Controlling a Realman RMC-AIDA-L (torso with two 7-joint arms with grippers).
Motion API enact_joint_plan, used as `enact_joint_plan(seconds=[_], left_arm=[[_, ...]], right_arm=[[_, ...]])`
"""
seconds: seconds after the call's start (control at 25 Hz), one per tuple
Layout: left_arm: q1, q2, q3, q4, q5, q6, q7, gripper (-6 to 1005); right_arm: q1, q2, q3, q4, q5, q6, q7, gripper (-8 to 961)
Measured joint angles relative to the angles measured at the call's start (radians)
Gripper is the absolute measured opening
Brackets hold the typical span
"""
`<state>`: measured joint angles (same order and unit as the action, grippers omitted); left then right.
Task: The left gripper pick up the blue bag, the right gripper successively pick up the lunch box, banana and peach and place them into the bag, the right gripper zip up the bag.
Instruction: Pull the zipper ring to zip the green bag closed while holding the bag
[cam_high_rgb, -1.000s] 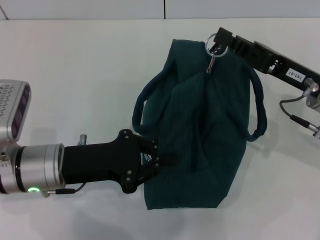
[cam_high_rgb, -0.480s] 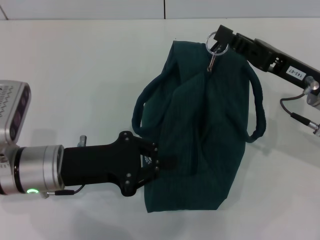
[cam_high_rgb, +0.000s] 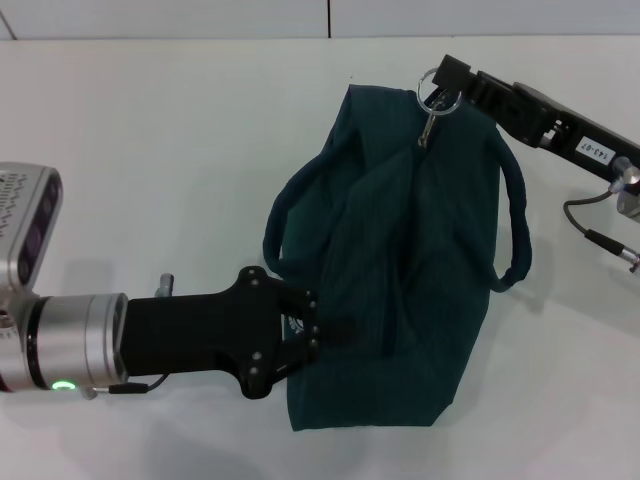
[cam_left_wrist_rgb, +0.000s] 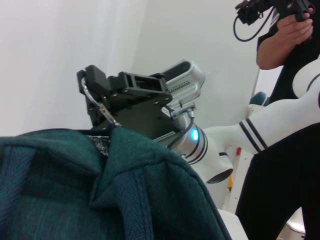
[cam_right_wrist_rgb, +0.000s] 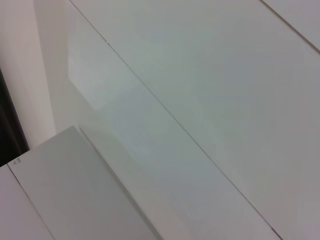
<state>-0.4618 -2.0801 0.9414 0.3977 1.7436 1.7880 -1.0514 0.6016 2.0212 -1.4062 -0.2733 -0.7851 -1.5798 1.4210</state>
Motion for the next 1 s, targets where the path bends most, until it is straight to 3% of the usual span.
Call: enact_joint_plan(seconds=[1.0], left_arm=[[0.000,0.002,-0.005,-0.002,0.010,0.015,0.002,69]], right_arm=[[-0.002,-0.001,0.002,0.000,0.012,0.006,0.001,11]])
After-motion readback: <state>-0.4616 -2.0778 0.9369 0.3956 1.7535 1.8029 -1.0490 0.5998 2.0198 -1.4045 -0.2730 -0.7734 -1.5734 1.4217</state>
